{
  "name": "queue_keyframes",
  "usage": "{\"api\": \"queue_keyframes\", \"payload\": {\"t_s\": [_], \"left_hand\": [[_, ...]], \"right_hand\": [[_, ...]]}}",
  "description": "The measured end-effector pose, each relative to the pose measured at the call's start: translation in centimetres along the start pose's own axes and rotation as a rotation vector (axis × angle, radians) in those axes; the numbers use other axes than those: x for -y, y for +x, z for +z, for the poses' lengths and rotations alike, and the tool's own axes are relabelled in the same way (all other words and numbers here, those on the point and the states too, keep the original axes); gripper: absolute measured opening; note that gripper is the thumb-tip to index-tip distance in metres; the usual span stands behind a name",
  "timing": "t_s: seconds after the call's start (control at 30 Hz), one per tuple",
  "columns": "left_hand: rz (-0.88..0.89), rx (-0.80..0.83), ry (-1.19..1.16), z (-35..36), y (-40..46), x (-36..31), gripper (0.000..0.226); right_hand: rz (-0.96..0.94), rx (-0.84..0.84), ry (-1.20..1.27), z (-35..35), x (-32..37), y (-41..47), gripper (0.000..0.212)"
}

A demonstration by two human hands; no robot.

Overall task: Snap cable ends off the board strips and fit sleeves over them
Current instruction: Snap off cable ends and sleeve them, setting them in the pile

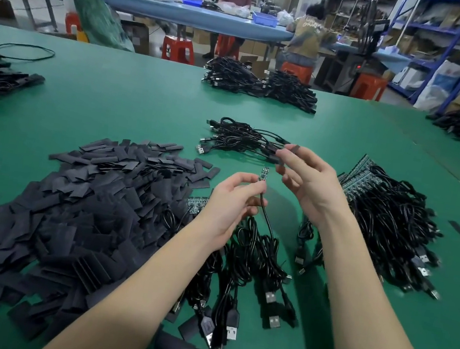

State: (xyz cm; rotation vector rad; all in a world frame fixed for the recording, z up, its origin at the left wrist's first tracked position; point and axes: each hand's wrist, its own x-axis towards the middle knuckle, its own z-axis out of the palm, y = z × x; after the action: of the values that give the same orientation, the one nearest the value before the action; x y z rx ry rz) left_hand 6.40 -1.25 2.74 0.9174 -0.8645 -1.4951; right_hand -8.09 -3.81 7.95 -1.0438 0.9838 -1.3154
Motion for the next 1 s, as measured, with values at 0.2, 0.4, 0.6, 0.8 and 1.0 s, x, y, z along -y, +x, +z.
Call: {"api": "queue_keyframes", "payload": {"t_s": [0.2, 0.4, 0.6, 0.8, 1.0], "left_hand": [[0.024, 0.016, -0.001, -0.1, -0.2, 0.0, 0.005], [0.025, 0.005, 0.009, -0.2, -0.2, 0.0, 0.007], [0.028, 0.002, 0.041, -0.3, -0.3, 0.0, 0.010], [0.046, -0.011, 0.099, -0.4, -0.1, 0.3, 0.012], [0.048, 0.000, 0.083, -0.5, 0.0, 0.4, 0.014]], "right_hand": [[0.066, 0.072, 0.038, -0.4, -0.4, 0.1, 0.016], [0.083, 0.055, 0.124, -1.3, -1.4, -0.6, 0.016], [0.109, 0.036, 0.256, -1.5, -2.6, -1.0, 0.018], [0.052, 0.025, 0.362, -1.3, -3.0, -0.6, 0.016], [0.018, -0.006, 0.330, -1.4, -2.8, -0.7, 0.022]]}}
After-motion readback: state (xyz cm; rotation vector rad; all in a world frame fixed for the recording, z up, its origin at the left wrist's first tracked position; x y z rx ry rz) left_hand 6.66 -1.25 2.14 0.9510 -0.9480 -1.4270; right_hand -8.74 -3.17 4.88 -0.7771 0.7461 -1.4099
